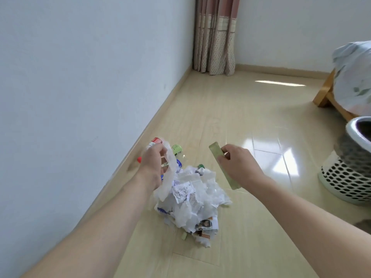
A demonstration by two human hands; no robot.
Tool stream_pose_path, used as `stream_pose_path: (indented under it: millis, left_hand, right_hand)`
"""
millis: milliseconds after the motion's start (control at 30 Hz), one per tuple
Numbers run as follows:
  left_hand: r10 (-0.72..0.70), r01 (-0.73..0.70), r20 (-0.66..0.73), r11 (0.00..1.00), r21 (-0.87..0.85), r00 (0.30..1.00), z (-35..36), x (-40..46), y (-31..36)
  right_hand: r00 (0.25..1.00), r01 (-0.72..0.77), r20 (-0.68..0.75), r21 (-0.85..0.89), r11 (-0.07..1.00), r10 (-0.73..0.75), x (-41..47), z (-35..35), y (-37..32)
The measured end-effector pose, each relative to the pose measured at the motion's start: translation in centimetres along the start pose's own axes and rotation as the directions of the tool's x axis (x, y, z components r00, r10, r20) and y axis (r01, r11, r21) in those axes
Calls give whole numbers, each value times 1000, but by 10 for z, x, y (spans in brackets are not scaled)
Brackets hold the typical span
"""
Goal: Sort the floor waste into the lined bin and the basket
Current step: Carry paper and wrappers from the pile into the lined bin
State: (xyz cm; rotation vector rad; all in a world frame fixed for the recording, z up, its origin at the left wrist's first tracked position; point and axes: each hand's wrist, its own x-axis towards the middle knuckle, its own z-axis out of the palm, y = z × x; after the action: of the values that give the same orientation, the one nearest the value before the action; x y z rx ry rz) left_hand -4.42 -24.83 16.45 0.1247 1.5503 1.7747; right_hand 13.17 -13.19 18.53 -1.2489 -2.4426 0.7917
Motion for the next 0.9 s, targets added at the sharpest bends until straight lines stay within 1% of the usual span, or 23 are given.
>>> stream_pose_path:
  millis: [67, 167, 233, 367, 433, 500, 600, 700, 767, 800, 833, 900]
  left_hand:
    - [2, -12, 162, 998, 59, 987, 49, -19, 4]
    - [15, -80, 368, 984, 161, 930, 129, -53, 7]
    - [24, -131, 492, 974, 183, 870, 184, -77, 2]
    - [-13, -177, 662, 959, 219, 749, 273, -124, -22]
    - [-44, -184, 716, 954, 238, 697, 311, -145, -39]
    - [-99, -191, 766, 941, 280, 635, 353, -169, -61]
    - [-170, -231, 814, 909, 347, 556, 400, -198, -97]
    - [-250, -284, 807, 847, 450, 535, 439, -224, -135]
    - [-303, -322, 806, 801, 504, 508, 463, -241, -162]
    - [-326, -340, 805, 780, 525, 496, 470, -246, -173]
    - [-349, -367, 807, 755, 544, 476, 477, -251, -185]
    - [-391, -446, 811, 689, 571, 435, 490, -259, -210]
  right_hand:
    - [994, -82, -68, 29, 996, 84, -9, -42, 28]
    - [961, -194, -184, 94, 977, 209, -27, -107, 78]
    - [925, -248, -260, 140, 959, 277, -43, -149, 117]
    - [859, -335, -327, 223, 916, 394, -82, -222, 195]
    - [830, -391, -323, 245, 887, 454, -103, -250, 233]
    - [782, -473, -302, 280, 835, 545, -129, -274, 273]
    - [685, -609, -236, 335, 720, 689, -159, -285, 322]
    - [605, -678, -159, 412, 609, 781, -186, -283, 362]
    - [545, -711, -54, 498, 496, 836, -205, -283, 388]
    - [523, -730, -11, 511, 455, 852, -211, -283, 398]
    - [505, -747, 5, 503, 434, 863, -219, -285, 408]
    - [473, -750, -63, 493, 440, 879, -228, -293, 432]
